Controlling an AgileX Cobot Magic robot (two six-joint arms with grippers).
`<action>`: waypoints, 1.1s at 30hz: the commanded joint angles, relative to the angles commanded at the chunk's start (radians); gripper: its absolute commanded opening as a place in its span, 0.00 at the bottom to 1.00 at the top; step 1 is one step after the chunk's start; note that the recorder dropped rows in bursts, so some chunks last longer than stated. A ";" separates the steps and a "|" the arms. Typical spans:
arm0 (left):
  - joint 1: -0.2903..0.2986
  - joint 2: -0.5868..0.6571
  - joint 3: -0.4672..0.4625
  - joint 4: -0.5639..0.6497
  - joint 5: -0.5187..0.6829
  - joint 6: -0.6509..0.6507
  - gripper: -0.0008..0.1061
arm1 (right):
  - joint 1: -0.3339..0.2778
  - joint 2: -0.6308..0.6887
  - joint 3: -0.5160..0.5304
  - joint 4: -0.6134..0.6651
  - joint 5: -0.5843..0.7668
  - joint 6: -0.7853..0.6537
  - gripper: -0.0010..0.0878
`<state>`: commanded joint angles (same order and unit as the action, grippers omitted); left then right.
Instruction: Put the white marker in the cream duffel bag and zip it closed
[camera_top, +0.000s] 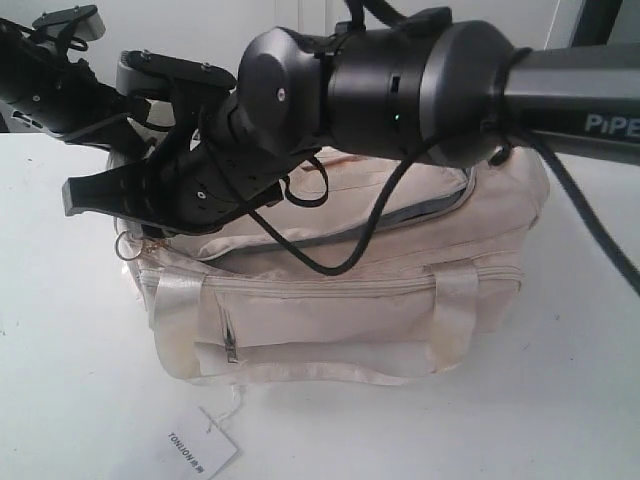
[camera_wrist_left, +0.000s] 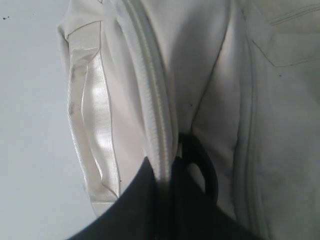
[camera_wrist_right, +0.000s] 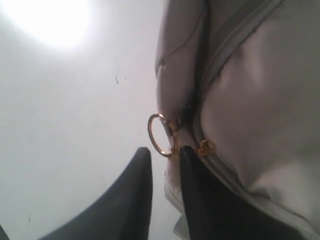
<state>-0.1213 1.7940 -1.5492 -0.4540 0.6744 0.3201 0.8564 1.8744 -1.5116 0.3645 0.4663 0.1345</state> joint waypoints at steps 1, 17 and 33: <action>0.000 0.000 0.000 -0.002 0.000 -0.002 0.01 | 0.000 0.002 0.000 0.001 -0.014 0.000 0.33; 0.000 0.000 0.000 -0.009 0.000 -0.002 0.01 | 0.000 0.075 0.000 0.027 -0.083 0.000 0.34; 0.000 0.000 0.000 -0.009 0.000 -0.002 0.01 | 0.000 -0.010 -0.002 0.004 -0.064 0.000 0.01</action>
<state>-0.1213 1.7940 -1.5492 -0.4628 0.6744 0.3178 0.8564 1.8644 -1.5134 0.3689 0.4023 0.1345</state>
